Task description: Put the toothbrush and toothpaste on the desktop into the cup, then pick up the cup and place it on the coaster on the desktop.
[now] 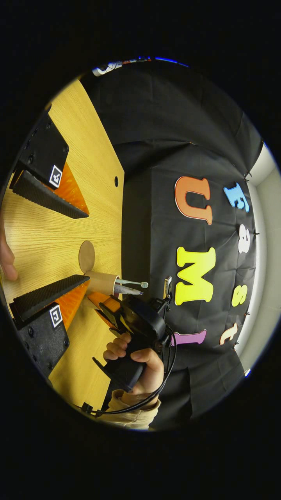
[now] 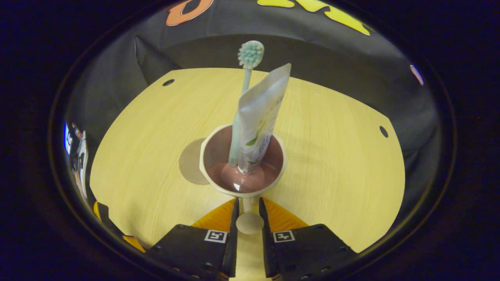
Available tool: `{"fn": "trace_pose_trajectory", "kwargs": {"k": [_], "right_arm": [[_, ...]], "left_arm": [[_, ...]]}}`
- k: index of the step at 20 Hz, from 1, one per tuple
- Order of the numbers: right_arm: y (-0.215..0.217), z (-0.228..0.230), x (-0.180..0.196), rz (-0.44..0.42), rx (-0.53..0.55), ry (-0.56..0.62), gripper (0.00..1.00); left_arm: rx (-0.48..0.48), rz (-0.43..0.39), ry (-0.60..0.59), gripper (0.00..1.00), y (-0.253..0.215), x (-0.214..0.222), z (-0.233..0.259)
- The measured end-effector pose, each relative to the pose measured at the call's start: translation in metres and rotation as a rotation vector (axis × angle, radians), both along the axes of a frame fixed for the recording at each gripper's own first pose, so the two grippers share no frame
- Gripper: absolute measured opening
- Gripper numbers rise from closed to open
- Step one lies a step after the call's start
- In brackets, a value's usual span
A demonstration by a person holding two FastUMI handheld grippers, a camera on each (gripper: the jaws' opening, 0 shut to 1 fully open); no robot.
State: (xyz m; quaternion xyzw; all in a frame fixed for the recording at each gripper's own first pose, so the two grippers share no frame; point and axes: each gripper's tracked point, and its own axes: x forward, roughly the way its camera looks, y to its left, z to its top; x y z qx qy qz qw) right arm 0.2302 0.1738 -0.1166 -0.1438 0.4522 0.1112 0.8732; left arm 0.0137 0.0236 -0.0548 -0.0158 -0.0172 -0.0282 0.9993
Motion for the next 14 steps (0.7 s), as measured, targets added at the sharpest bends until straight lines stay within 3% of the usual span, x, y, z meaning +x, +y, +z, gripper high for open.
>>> {"fn": "trace_pose_trajectory", "kwargs": {"k": [2,4,6,7,8,12,14], "right_arm": [[0.001,-0.003,0.003,-0.002,-0.010,0.018,0.33],[0.000,-0.013,0.006,-0.003,-0.024,0.050,0.44],[-0.005,-0.023,0.007,-0.028,-0.036,0.088,0.47],[-0.001,-0.022,0.010,-0.040,-0.006,0.100,0.43],[-0.002,-0.026,0.012,-0.056,0.007,0.111,0.46],[0.001,-0.019,0.010,-0.039,-0.033,0.109,0.43],[0.000,-0.021,0.011,-0.038,-0.025,0.115,0.28]], "left_arm": [[-0.004,-0.004,0.008,0.93,-0.001,0.000,-0.002],[-0.005,-0.005,0.010,0.93,0.001,0.000,-0.004],[-0.006,-0.005,0.008,0.93,0.001,0.001,-0.003],[-0.004,-0.005,0.009,0.93,0.001,0.001,-0.004],[-0.003,-0.005,0.009,0.93,0.002,0.000,-0.004],[-0.008,-0.009,0.014,0.93,0.001,0.001,-0.006],[-0.013,-0.010,0.020,0.93,0.001,0.002,-0.007]]}}
